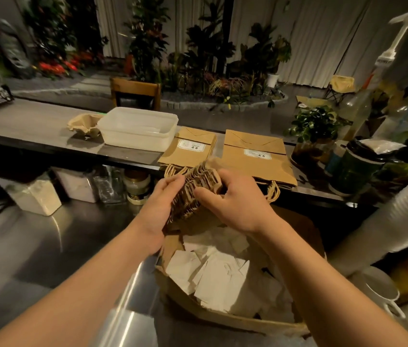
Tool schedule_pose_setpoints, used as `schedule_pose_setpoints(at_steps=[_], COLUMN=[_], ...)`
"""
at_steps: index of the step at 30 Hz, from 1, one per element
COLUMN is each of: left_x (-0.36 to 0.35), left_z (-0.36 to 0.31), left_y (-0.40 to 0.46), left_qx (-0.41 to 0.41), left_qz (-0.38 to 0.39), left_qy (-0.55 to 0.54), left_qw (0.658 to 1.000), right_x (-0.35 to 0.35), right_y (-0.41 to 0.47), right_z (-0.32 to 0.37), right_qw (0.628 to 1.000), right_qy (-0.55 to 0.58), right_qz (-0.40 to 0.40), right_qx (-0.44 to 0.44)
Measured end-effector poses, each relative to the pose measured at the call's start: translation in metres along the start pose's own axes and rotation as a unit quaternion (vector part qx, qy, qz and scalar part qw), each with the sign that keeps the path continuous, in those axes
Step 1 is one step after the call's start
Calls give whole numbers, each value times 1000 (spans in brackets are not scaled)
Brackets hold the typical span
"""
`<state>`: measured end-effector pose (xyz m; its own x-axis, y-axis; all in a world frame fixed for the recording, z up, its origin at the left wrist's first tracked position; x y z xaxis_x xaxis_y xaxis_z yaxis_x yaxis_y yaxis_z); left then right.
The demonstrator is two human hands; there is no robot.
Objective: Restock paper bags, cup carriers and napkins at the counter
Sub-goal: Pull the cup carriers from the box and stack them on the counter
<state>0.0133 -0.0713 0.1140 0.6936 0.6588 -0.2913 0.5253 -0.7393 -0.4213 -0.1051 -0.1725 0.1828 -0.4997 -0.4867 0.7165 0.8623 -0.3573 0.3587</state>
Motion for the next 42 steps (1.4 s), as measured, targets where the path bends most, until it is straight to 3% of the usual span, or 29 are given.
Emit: schedule_pose_setpoints(at_steps=[6,11,17,23,26,29,42], left_x=[55,124,212,287,309,323,334], left_z=[-34,-67,-122,-204,-240,-265,-257], left_y=[-8,1,32,89,119,149,227], left_qx=[-74,-113,-152,-194,-218,-225,-214], left_qz=[29,42,4,-83,-117,-141,-159], left_qy=[-84,-103,32,186,233,252,335], left_qw=[993,987,988,960,940,930,904], right_x=[-25,-73,-120,-157,-164,-169,-207], right_y=[41,100,189,295,338,369,420], right_z=[46,86,111,118,116,111,63], right_qw=[985,983,985,968,957,965,965], right_qy=[-147,-128,-68,-119,-170,-160,-211], right_qz=[-93,-126,-117,-128,-148,-116,-38], right_qx=[21,37,106,182,184,170,151])
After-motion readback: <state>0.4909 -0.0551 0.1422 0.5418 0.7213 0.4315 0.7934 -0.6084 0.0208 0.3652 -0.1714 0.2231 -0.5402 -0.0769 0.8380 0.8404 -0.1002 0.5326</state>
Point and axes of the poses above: each hand's wrist, its own y-axis towards the middle knuckle, its own x-axis out of the back of the hand, z = x × y, the point moved 4 cm from there along y, towards the middle knuckle, and after that the axes turned 9 degrees about x, right-handed, at the moved point
